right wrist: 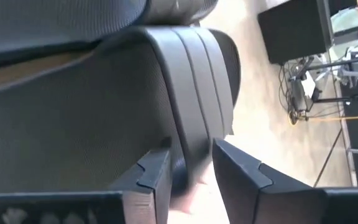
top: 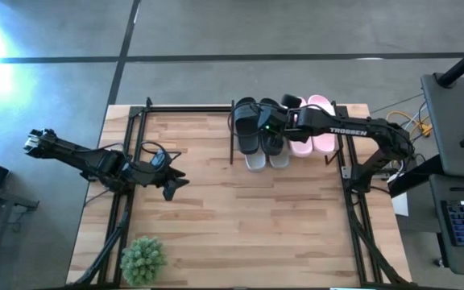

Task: Pick and place slides into the shelf
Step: Return to Home Position

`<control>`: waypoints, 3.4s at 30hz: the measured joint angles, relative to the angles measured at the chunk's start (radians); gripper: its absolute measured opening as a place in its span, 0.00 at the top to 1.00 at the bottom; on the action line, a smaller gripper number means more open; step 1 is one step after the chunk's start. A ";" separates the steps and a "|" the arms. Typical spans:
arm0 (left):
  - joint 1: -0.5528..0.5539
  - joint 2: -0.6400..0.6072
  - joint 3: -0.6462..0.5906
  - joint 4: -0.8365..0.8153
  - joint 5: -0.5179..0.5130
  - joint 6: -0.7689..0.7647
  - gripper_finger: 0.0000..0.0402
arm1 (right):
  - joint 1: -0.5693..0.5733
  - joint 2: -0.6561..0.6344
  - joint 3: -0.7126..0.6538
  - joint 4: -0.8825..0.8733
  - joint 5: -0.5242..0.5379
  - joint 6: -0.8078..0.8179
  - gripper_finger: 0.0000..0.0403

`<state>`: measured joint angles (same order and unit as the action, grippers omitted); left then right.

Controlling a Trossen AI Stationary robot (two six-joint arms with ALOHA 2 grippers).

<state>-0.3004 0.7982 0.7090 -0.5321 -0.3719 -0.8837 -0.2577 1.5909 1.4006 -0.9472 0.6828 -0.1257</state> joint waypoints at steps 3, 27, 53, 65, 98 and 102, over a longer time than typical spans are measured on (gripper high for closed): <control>0.000 0.000 0.000 0.000 0.000 0.000 0.59 | 0.004 0.000 0.019 -0.051 -0.001 0.017 0.74; 0.000 0.000 0.000 0.137 0.000 0.001 0.59 | 0.160 -0.120 0.411 -0.305 -0.401 0.511 0.76; 0.103 0.127 0.001 0.715 0.025 0.343 0.59 | 0.597 -0.749 -0.397 0.613 -0.525 0.528 0.80; 0.216 -0.108 -0.086 0.656 0.056 0.401 0.59 | 0.598 -1.174 -0.702 0.617 -0.410 0.540 0.79; 0.216 -0.754 -0.699 0.638 -0.051 0.296 0.59 | 0.597 -1.590 -1.055 0.482 -0.059 0.662 0.83; 0.216 -0.714 -0.699 0.610 -0.083 0.237 0.59 | 0.597 -1.580 -1.080 0.480 -0.052 0.665 0.82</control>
<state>-0.0841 0.0843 0.0102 0.0775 -0.4547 -0.6462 0.3397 0.0108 0.3203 -0.4668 0.6304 0.5396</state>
